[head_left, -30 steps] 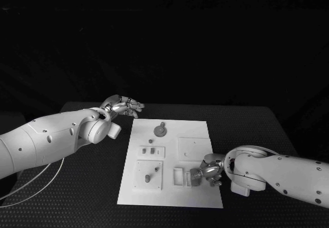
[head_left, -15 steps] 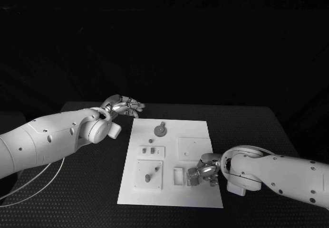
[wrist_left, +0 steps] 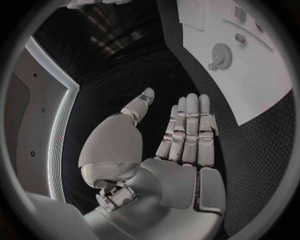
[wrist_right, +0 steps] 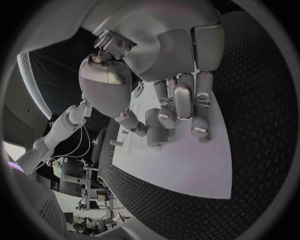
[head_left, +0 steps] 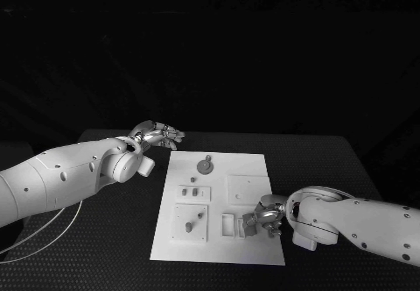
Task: Assemble the parts on the task board
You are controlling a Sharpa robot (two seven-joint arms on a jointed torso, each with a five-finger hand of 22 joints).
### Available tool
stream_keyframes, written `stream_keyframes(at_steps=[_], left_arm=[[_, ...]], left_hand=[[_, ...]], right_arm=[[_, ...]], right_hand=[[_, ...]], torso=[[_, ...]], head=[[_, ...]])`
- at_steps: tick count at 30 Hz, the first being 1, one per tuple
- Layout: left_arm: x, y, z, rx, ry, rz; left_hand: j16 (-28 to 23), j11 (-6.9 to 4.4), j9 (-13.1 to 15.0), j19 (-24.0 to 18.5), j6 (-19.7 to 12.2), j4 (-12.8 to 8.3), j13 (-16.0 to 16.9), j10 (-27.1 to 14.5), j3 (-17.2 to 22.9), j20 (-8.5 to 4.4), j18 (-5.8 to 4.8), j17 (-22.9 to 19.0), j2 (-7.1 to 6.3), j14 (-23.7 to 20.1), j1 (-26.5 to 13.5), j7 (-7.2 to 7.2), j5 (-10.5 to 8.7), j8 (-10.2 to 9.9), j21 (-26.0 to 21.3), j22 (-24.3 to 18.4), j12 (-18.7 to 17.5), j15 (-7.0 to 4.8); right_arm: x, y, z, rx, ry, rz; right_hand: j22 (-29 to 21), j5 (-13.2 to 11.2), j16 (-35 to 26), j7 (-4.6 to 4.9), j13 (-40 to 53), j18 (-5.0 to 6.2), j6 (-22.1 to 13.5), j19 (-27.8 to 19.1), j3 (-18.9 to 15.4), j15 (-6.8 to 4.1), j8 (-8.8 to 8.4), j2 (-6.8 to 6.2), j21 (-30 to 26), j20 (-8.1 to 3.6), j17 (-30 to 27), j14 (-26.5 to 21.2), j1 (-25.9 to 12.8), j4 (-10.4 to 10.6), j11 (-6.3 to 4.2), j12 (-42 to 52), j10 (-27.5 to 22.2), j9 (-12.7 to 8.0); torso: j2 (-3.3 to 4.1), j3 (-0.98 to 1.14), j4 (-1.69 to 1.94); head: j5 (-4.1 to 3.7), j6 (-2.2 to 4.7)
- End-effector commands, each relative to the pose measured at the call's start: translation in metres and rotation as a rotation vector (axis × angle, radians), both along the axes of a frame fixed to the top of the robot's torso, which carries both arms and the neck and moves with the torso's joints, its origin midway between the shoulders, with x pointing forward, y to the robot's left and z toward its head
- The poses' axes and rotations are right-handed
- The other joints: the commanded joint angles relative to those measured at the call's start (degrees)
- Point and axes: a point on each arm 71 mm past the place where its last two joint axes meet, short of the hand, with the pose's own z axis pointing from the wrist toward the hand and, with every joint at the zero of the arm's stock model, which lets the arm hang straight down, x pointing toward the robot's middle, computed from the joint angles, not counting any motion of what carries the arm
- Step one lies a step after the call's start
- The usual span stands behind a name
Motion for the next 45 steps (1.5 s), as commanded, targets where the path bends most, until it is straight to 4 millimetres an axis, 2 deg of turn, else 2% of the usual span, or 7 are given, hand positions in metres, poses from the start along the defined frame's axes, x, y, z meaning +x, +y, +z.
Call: stream_keyframes(at_steps=[1,6,12,16,25,34,45], left_arm=[[0.0,-0.002,0.001,-0.012,0.0,-0.015],[0.0,-0.001,0.001,-0.011,0.001,-0.014],[-0.001,-0.001,0.001,-0.012,0.002,-0.017],[-0.001,-0.001,0.001,-0.011,0.002,-0.015],[-0.001,-0.002,0.001,-0.011,0.004,-0.017],[-0.001,-0.003,0.001,-0.012,0.005,-0.02],[-0.001,-0.003,0.001,-0.012,0.006,-0.022]], left_hand=[[-0.3,-0.03,-0.1,0.1,-0.3,0.4,0.1,-0.3,-0.1,0.17,0.05,0.1,-0.07,-0.1,-0.5,0.02,-0.2,0.0,-0.3,0.1,-0.2,0.23],[-0.3,-0.03,-0.1,0.1,-0.3,0.3,0.1,-0.3,-0.1,0.17,0.06,0.1,-0.09,-0.1,-0.5,0.01,-0.2,0.0,-0.3,0.1,-0.2,0.23],[-0.3,-0.02,-0.1,0.1,-0.3,0.3,0.1,-0.3,-0.1,0.17,0.06,0.1,-0.11,-0.1,-0.4,0.01,-0.2,0.0,-0.3,0.1,-0.2,0.23],[-0.3,-0.02,-0.1,0.1,-0.3,0.3,0.1,-0.3,-0.1,0.17,0.06,0.1,-0.11,-0.1,-0.4,0.01,-0.2,0.0,-0.4,0.1,-0.2,0.22],[-0.3,-0.02,-0.1,0.1,-0.4,0.3,0.1,-0.4,0.0,0.17,0.06,0.1,-0.12,-0.1,-0.4,0.01,-0.2,0.0,-0.4,0.1,-0.2,0.23],[-0.3,-0.01,-0.1,0.1,-0.4,0.3,0.1,-0.4,0.0,0.19,0.06,0.2,-0.15,-0.1,-0.4,0.02,-0.2,0.0,-0.4,0.1,-0.2,0.23],[-0.3,0.0,-0.1,0.1,-0.4,0.4,0.1,-0.4,0.0,0.2,0.05,0.2,-0.14,-0.1,-0.5,0.03,-0.2,0.0,-0.4,0.2,-0.2,0.24]], right_arm=[[0.0,0.0,0.004,0.028,0.021,-0.039],[0.002,0.003,0.015,0.039,0.012,-0.037],[0.003,0.009,0.021,0.039,0.016,-0.025],[0.002,0.017,0.02,0.036,0.026,-0.013],[0.003,0.035,0.018,0.017,0.047,0.023],[0.003,0.05,0.015,0.01,0.05,0.054],[0.004,0.052,0.011,-0.009,0.059,0.07]], right_hand=[[0.9,0.1,-0.4,0.79,-0.3,2.59,2.5,-0.1,1.5,-0.74,0.38,1.74,0.1,0.29,0.1,0.3,0.1,-1.3,-0.38,0.2,0.1,0.2],[0.9,0.1,-0.4,0.65,-0.5,2.59,3.0,0.1,1.9,-0.86,0.23,1.31,0.1,0.24,0.2,0.5,-1.7,-0.2,-0.52,0.6,0.3,0.1],[0.9,0.1,-0.6,0.57,-1.0,2.59,3.3,0.1,2.3,-0.95,-0.13,-0.36,0.0,0.13,0.2,0.5,-3.9,1.7,-0.58,0.6,0.2,-0.2],[0.9,0.0,-0.6,0.57,-1.1,2.59,3.4,0.2,2.3,-0.97,-0.27,-0.96,0.0,0.08,0.3,0.5,-4.9,2.5,-0.61,0.7,0.1,-0.3],[0.9,0.0,-0.6,0.54,-1.3,2.59,3.6,0.1,2.5,-1.0,-0.41,-1.58,-0.1,0.01,0.4,0.6,-6.1,3.4,-0.64,0.8,0.0,-0.5],[0.9,0.0,-0.6,0.51,-1.3,2.59,3.6,0.1,2.6,-1.02,-0.47,-1.83,0.0,-0.02,0.6,0.6,-6.6,3.8,-0.66,1.0,0.1,-0.5],[1.0,0.0,-0.6,0.51,-1.4,2.59,3.6,0.0,2.7,-1.04,-0.57,-1.97,0.0,-0.04,0.5,0.5,-7.1,4.2,-0.67,1.0,-0.1,-0.6]], torso=[[-0.01,-0.01,0.0],[0.0,0.0,0.02],[-0.05,-0.13,0.02],[0.01,-0.07,0.04],[0.02,-0.08,0.16],[0.04,-0.02,0.07],[0.05,-0.02,0.07]], head=[[0.01,0.13],[0.09,0.19],[0.28,0.05],[0.28,0.02],[0.27,-0.23],[0.3,-0.21],[0.91,-0.48]])
